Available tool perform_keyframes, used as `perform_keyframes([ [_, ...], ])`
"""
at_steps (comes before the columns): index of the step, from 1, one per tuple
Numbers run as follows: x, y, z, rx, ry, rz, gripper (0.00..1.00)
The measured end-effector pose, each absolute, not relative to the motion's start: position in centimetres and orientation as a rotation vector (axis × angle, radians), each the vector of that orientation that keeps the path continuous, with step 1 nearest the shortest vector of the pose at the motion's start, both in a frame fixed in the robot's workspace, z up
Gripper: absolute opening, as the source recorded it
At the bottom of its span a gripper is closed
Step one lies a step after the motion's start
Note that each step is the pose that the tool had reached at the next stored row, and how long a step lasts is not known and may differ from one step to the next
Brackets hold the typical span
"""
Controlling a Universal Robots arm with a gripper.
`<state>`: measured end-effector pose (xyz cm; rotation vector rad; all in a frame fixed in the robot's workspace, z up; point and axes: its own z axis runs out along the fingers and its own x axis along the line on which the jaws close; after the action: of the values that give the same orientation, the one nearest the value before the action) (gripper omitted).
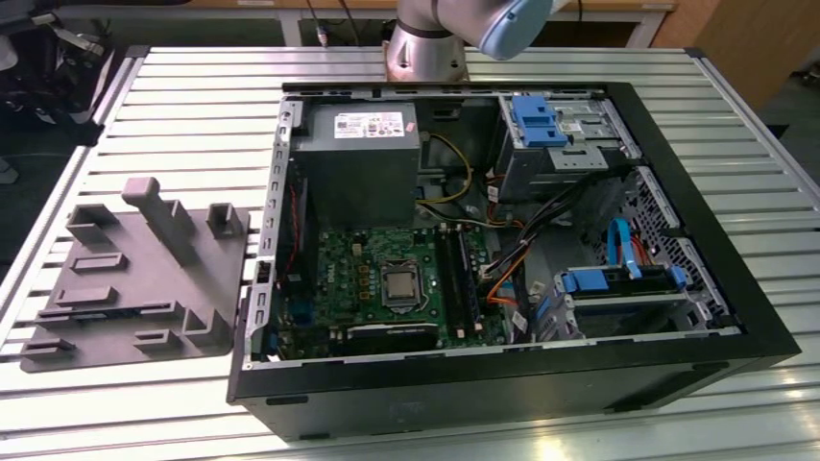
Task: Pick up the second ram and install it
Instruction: 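Reach for the second ram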
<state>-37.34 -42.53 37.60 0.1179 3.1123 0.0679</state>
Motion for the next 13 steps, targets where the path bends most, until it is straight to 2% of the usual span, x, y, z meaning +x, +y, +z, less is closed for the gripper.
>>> perform_keyframes([
  [13, -37.51, -43.08, 37.41, 0.118, 3.112, 0.068, 0.11],
])
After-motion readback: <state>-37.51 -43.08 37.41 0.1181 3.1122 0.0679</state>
